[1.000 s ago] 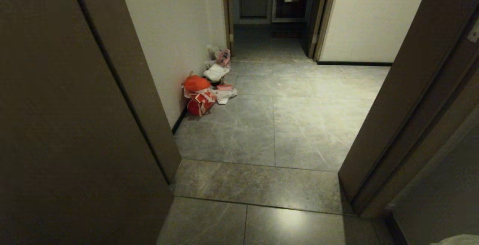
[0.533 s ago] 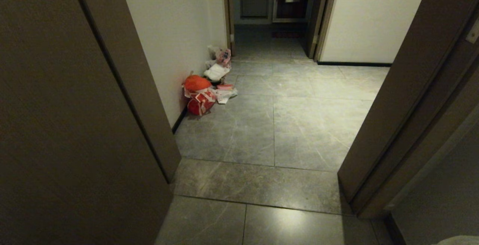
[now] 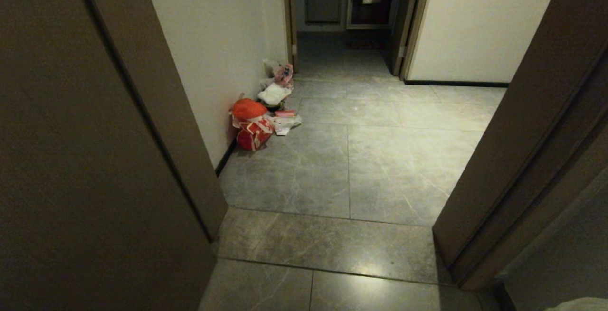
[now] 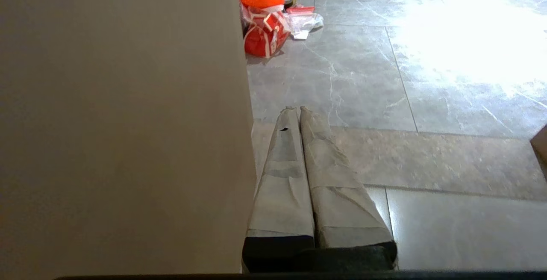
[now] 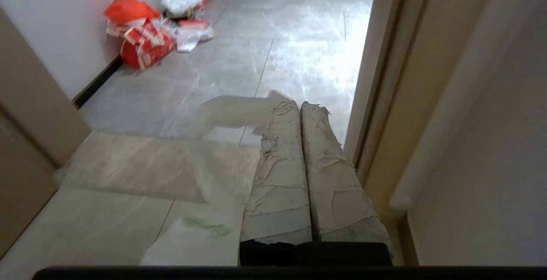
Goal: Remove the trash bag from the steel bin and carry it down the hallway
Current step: Put the trash bag at the door
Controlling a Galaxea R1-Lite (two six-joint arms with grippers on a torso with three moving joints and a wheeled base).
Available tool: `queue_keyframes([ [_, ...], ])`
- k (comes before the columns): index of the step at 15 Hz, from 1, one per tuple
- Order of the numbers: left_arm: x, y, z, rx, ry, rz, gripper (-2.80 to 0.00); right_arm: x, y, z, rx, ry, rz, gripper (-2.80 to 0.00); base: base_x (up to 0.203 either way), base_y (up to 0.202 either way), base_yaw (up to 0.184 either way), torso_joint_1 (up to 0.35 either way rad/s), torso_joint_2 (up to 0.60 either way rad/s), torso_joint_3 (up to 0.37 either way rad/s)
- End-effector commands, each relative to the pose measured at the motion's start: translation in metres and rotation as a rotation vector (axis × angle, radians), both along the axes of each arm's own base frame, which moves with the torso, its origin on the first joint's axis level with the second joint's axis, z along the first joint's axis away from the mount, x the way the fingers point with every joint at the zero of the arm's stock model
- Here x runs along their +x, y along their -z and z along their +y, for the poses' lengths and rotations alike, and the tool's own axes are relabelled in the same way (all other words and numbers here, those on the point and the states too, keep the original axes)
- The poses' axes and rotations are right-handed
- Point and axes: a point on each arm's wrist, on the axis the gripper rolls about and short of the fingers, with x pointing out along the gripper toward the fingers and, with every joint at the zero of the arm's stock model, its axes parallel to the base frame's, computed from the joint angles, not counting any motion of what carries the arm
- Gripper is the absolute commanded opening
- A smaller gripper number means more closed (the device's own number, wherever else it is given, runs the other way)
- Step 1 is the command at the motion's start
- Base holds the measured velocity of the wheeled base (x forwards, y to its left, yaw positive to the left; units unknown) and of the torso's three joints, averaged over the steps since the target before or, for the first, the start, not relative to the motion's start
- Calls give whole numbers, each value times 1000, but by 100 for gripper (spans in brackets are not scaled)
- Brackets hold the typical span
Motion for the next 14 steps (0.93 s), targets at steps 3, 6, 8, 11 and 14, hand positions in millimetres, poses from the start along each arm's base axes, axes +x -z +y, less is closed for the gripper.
queue_keyframes([
  [3,0,0,0,0,-1,2,-280,2,7,0,0,0,24,-280,193,0,1,1,3,0],
  [6,0,0,0,0,-1,2,-280,2,7,0,0,0,24,-280,193,0,-1,3,4,2],
  [8,0,0,0,0,-1,2,-280,2,7,0,0,0,24,-280,191,0,-1,-1,2,1],
  [11,0,0,0,0,-1,0,-280,2,7,0,0,0,24,-280,192,0,3,3,2,5],
  [14,0,0,0,1,1,0,-280,2,7,0,0,0,24,-280,191,0,2,3,4,3],
])
